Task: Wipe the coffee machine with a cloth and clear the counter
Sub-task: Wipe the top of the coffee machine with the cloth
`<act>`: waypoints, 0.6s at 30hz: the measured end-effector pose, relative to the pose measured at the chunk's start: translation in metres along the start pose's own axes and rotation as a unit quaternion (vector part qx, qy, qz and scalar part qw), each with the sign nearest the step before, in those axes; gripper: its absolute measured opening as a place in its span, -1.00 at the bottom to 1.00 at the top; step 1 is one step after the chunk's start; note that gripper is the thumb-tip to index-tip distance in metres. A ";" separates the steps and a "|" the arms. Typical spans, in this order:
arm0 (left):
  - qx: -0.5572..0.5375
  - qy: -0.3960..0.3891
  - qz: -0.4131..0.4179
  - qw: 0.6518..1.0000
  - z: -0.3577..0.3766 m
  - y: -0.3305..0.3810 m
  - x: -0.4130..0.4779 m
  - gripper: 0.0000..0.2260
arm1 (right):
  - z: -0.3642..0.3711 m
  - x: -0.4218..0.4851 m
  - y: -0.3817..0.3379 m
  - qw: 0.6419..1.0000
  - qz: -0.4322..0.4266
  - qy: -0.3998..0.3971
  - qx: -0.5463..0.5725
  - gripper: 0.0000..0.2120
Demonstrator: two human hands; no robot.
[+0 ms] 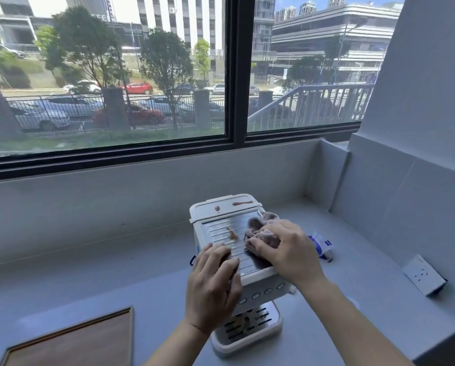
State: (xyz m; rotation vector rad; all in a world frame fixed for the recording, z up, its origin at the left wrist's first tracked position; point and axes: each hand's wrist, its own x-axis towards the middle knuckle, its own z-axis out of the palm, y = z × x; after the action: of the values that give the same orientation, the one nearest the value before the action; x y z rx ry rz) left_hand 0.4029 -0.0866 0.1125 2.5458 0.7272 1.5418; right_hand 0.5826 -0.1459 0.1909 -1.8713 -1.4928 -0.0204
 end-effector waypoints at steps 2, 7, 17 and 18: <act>0.000 0.010 -0.004 1.000 0.001 0.000 -0.002 -0.79 | 0.008 -0.007 -0.005 0.999 -0.026 0.008 -0.026 -0.81; -0.002 0.034 -0.025 0.999 0.004 0.005 0.000 -0.83 | 0.008 -0.007 0.002 0.995 -0.086 -0.057 -0.016 -0.76; 0.017 0.033 -0.019 0.999 0.003 0.006 0.001 -0.84 | 0.006 0.008 0.012 0.996 -0.067 -0.055 -0.033 -0.77; 0.018 0.033 -0.019 0.999 0.002 0.007 0.001 -0.84 | 0.004 0.015 0.013 0.998 -0.040 -0.042 -0.037 -0.79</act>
State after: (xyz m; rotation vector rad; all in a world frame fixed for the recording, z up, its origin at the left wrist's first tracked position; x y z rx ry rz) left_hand 0.4079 -0.0913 0.1144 2.5003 0.8127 1.6231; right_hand 0.5970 -0.1316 0.1874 -1.8906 -1.6455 -0.0354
